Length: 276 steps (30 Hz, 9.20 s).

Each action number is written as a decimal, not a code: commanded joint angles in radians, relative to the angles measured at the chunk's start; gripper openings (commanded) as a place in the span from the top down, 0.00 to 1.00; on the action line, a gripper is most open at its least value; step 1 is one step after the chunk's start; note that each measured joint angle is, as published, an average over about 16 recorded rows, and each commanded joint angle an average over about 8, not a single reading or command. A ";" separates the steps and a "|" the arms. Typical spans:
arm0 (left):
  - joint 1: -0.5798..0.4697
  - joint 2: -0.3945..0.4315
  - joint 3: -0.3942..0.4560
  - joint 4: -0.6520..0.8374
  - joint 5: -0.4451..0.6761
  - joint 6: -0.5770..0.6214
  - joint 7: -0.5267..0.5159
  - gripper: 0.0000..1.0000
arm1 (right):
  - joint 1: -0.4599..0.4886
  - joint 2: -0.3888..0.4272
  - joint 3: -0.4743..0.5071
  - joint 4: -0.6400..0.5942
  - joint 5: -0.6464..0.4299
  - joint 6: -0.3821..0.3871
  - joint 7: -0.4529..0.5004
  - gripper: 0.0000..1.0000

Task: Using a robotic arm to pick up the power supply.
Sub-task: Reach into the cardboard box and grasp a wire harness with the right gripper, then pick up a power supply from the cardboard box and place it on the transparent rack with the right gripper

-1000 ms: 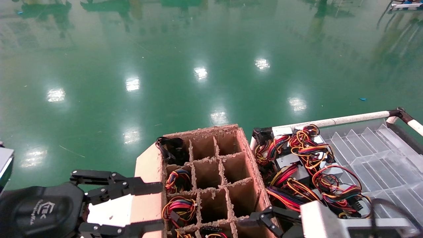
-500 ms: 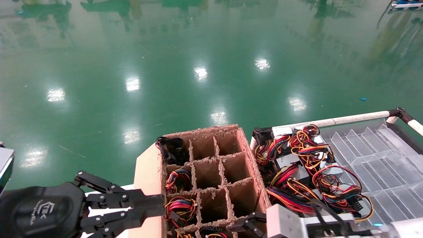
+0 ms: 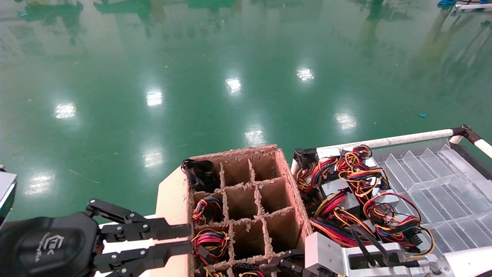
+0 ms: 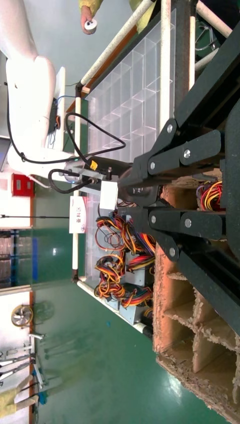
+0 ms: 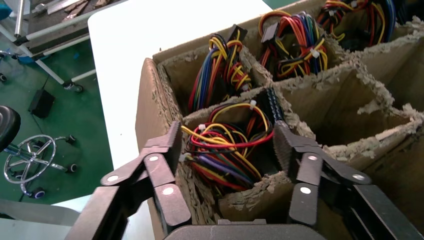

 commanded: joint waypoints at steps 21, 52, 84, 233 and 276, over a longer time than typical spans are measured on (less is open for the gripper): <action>0.000 0.000 0.001 0.000 0.000 0.000 0.000 0.00 | -0.006 0.014 -0.004 -0.003 -0.012 -0.004 -0.001 1.00; 0.000 -0.001 0.001 0.000 -0.001 -0.001 0.001 0.00 | -0.001 0.141 0.134 0.126 0.208 -0.005 0.060 1.00; 0.000 -0.001 0.002 0.000 -0.001 -0.001 0.001 0.00 | 0.318 0.405 0.318 -0.099 0.369 -0.160 0.028 1.00; -0.001 -0.002 0.005 0.000 -0.004 -0.002 0.003 0.00 | 0.243 0.837 -0.280 -0.479 0.452 -0.167 -0.525 1.00; -0.002 -0.003 0.006 0.000 -0.004 -0.003 0.003 0.00 | 0.310 0.736 -0.179 -0.440 0.261 -0.172 -0.441 1.00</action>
